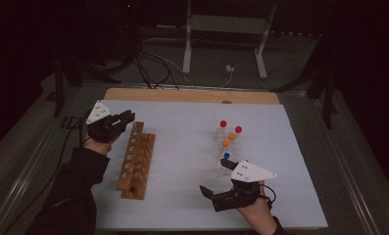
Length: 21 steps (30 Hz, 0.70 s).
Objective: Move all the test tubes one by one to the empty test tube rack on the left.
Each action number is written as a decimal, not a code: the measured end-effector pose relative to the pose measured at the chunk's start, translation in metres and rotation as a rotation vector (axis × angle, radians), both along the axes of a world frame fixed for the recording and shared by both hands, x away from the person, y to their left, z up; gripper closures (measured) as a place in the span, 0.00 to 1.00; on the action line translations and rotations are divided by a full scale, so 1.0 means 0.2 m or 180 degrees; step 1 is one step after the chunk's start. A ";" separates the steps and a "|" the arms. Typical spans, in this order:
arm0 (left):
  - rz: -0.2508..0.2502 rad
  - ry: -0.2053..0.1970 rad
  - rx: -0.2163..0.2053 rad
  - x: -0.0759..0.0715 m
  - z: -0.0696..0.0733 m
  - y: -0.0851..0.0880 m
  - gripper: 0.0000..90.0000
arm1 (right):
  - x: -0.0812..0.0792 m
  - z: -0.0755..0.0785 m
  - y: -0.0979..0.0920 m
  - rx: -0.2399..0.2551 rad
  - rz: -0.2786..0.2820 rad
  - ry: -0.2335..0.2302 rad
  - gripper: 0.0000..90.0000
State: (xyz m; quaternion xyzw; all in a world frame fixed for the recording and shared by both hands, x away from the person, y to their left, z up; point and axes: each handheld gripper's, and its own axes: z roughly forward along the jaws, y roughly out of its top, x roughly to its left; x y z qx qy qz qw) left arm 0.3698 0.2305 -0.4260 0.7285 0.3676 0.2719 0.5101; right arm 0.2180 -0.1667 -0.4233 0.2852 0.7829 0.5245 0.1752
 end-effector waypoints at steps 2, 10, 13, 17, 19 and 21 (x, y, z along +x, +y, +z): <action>-0.0006 0.0028 0.0017 0.00 -0.02 0.00 0.86 | 0.00 0.00 0.00 0.0009 -0.0007 -0.0008 0.00; -0.0015 0.0073 0.0004 0.00 -0.10 0.00 0.86 | 0.00 0.00 0.00 0.0012 -0.0005 -0.0004 0.00; -0.0002 0.0094 -0.0025 0.00 -0.12 0.00 0.86 | 0.00 0.00 -0.01 0.0023 -0.0007 -0.0008 0.00; 0.0009 0.0102 -0.0057 0.01 -0.15 0.00 0.86 | 0.00 0.00 0.00 0.0023 0.0006 -0.0016 0.00; 0.0019 0.0073 -0.0051 0.01 -0.16 0.00 0.86 | 0.00 0.00 -0.01 0.0035 0.0013 -0.0022 0.00; 0.0014 0.0064 -0.0046 0.01 -0.17 0.00 0.86 | 0.00 0.00 -0.01 0.0046 0.0017 -0.0031 0.00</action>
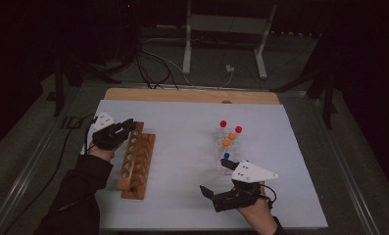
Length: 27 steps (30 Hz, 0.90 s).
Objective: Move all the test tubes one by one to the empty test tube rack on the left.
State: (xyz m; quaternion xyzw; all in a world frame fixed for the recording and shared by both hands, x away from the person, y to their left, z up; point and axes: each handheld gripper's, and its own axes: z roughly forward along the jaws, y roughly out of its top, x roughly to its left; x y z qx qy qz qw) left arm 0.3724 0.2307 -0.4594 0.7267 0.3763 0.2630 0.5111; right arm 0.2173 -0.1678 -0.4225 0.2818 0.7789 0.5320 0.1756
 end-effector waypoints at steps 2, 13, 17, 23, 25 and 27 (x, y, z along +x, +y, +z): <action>-0.0010 0.0005 0.0040 0.00 -0.01 -0.01 0.86 | 0.01 0.00 0.00 0.0012 0.0046 0.0028 0.00; 0.0007 0.0126 0.0007 0.01 -0.01 0.00 0.85 | 0.01 0.01 0.00 -0.0009 0.0077 0.0038 0.00; 0.0013 0.0142 -0.0046 -0.01 0.00 0.00 0.72 | 0.00 0.01 -0.01 -0.0014 0.0068 0.0023 0.00; -0.0106 0.0075 -0.0181 -0.10 0.06 0.02 0.44 | 0.00 0.02 -0.03 -0.0024 0.0040 0.0004 0.00; -0.0194 0.0064 -0.0215 -0.15 0.09 0.02 0.39 | 0.01 0.03 -0.05 -0.0027 0.0009 -0.0023 0.00; -0.0283 0.0062 -0.0204 -0.19 0.12 0.01 0.31 | 0.01 0.03 -0.07 -0.0046 -0.0039 -0.0036 0.00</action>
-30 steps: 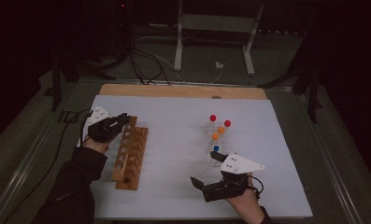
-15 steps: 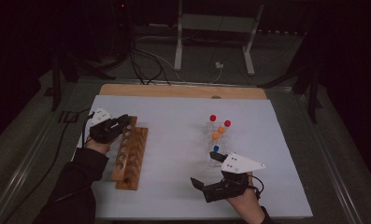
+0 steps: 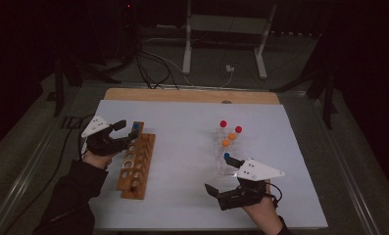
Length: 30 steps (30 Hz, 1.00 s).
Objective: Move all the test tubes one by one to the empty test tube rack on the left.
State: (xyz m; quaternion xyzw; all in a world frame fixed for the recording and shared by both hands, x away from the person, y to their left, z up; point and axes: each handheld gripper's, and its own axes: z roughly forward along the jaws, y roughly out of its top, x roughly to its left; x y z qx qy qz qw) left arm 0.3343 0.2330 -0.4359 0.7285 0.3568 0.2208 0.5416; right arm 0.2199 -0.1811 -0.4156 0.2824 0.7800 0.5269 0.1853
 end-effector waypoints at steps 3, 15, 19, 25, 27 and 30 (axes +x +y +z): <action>-0.0137 0.0014 -0.0008 -0.07 0.03 -0.02 0.17 | 0.02 0.01 -0.03 -0.0019 -0.0077 -0.0014 0.00; -0.0547 -0.0002 -0.0050 -0.35 0.07 -0.05 0.01 | 0.09 -0.03 -0.11 -0.0111 -0.0457 0.0024 0.00; -0.0634 0.0007 -0.0062 -0.42 0.06 -0.05 0.01 | 0.12 -0.06 -0.13 -0.0176 -0.0542 0.0165 0.04; -0.0749 0.0101 -0.0034 -0.47 0.03 -0.07 0.01 | 0.16 -0.10 -0.14 -0.0228 -0.0649 0.0296 0.13; -0.0764 0.0093 0.0008 -0.48 0.02 -0.07 0.01 | 0.16 -0.11 -0.15 -0.0212 -0.0718 0.0301 0.16; -0.0791 0.0103 0.0008 -0.48 0.02 -0.07 0.01 | 0.17 -0.12 -0.14 -0.0258 -0.0757 0.0344 0.22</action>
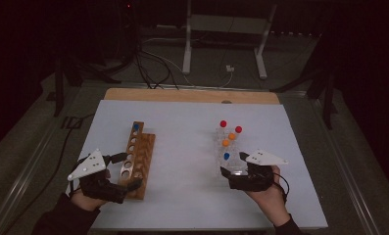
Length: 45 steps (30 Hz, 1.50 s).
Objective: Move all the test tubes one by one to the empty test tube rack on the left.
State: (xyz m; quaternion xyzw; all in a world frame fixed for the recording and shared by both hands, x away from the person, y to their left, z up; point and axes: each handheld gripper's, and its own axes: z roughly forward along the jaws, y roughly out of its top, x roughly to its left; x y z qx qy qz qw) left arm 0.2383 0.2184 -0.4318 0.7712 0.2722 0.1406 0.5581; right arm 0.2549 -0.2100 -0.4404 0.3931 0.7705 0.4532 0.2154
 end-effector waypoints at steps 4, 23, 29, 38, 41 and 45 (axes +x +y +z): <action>-0.0024 -0.0002 -0.0002 0.00 0.00 -0.01 0.01 | 0.02 -0.02 0.01 -0.0083 -0.0035 0.0101 0.35; 0.0003 -0.0001 -0.0015 0.00 -0.01 -0.01 0.01 | 0.13 -0.08 0.03 -0.0219 -0.0128 0.0609 0.72; 0.0050 -0.0003 -0.0041 0.01 -0.01 0.00 0.01 | 0.16 -0.10 0.04 -0.0231 -0.0111 0.0712 0.77; 0.0038 0.0003 -0.0047 0.01 -0.01 0.00 0.01 | 0.17 -0.10 0.05 -0.0234 -0.0136 0.0650 0.84; 0.0033 0.0012 -0.0053 0.01 -0.01 0.00 0.01 | 0.17 -0.10 0.06 -0.0284 -0.0148 0.0598 0.85; 0.0025 0.0017 -0.0036 0.01 -0.01 0.00 0.01 | 0.15 -0.08 0.06 -0.0298 -0.0145 0.0497 0.85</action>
